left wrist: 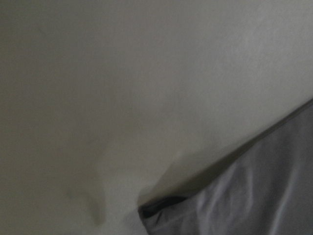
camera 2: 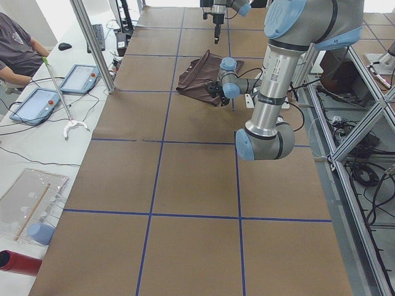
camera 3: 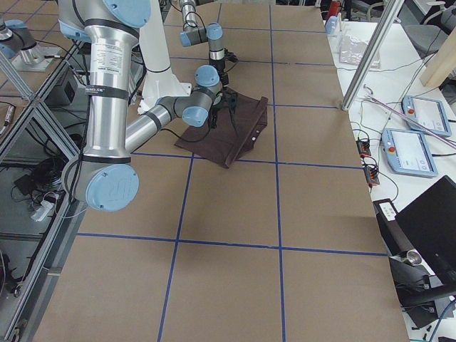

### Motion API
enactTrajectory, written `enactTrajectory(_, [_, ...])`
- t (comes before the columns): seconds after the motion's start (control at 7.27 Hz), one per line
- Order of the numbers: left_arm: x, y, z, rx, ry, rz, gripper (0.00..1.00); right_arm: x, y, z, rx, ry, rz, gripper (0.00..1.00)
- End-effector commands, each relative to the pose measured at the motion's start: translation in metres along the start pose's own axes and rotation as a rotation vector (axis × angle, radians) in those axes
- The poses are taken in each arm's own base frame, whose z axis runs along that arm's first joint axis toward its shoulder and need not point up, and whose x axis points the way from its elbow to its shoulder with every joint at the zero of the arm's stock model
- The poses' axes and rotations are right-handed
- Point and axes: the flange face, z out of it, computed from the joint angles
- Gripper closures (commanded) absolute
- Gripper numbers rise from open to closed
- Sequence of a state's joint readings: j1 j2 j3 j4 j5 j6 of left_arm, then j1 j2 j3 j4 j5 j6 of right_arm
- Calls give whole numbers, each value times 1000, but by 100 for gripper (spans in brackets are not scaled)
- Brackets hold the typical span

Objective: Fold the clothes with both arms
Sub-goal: 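Lower the left gripper to the folded shirt's edge nearest it while the right gripper holds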

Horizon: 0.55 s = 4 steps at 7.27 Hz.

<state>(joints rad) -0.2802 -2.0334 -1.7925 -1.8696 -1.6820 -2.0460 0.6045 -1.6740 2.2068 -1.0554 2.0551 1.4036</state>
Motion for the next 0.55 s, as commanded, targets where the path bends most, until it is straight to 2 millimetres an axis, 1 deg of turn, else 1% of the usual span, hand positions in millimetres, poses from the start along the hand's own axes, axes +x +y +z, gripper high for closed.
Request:
enactTrajectory(0.0, [1,0,2,18,2,-1,17,1,-2,-2,5,0,4,0])
enactTrajectory(0.14, [0,-1,5,23,-2,-2,19,2,-2,-1,3,2,5,0])
enactTrajectory(0.27, [0,-1,5,24,-3,-2,31,2,-3,0,3,2,5,0])
enactTrajectory(0.41, [0,-2,6,25,-4,-2,52,2,-3,-1,3,2,6,0])
